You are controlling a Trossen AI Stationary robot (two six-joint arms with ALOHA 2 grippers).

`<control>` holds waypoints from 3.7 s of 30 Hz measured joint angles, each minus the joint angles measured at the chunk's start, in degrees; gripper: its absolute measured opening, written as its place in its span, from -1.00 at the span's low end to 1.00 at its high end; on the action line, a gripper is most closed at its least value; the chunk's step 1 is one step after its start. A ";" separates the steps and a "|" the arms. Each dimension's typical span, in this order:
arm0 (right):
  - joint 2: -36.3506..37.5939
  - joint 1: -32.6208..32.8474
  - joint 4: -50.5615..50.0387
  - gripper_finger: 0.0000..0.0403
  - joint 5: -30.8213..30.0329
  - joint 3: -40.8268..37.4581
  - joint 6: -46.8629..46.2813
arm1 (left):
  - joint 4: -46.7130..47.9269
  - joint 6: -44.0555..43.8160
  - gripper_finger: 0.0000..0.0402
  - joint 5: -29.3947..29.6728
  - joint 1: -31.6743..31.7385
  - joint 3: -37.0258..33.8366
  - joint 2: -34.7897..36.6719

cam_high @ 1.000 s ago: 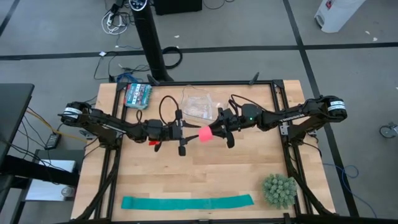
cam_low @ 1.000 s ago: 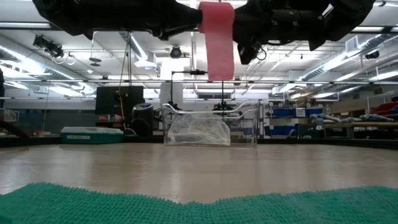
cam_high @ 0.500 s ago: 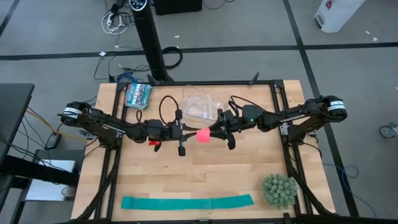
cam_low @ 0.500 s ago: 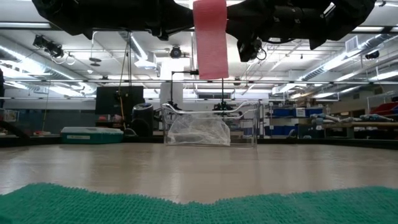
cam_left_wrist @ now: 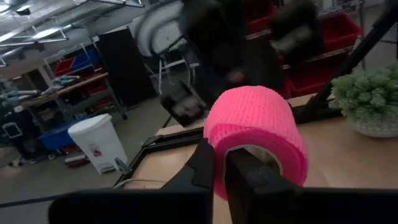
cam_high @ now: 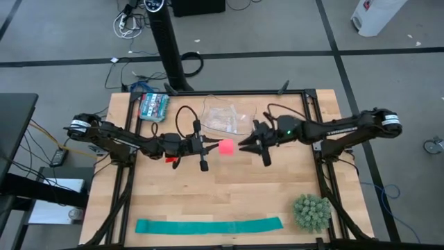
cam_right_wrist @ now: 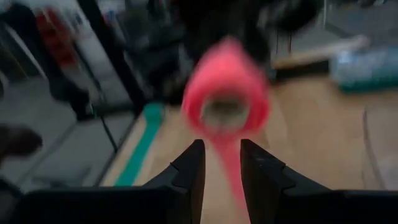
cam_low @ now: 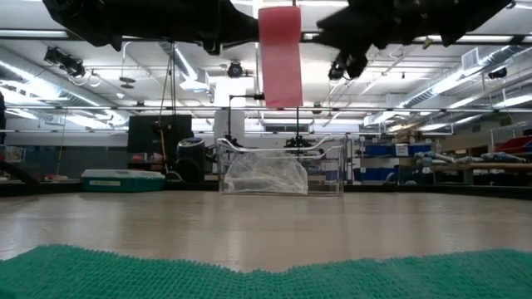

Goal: Roll bandage

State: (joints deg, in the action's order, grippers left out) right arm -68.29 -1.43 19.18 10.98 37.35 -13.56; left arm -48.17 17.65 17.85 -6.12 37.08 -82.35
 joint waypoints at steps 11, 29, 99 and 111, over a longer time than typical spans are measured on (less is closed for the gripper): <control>-7.27 6.67 1.93 -0.51 -14.42 -0.08 13.40 | -1.16 -4.16 -0.86 0.02 1.63 -0.01 0.00; -14.55 6.58 12.69 -0.56 -17.37 -0.06 16.97 | -4.44 -5.96 -0.85 -0.96 1.63 0.00 -0.01; -11.23 7.33 5.31 -0.24 -12.69 10.56 35.75 | 0.27 -14.65 -0.85 -7.00 4.26 1.12 -3.41; -10.89 8.48 1.38 -0.24 -22.12 10.50 37.19 | 3.40 -13.31 -0.85 -7.56 5.21 1.16 -3.08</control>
State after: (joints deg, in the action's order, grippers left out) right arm -79.18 7.05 20.56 -11.14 47.86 23.64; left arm -44.77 4.34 10.29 -0.90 38.24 -85.43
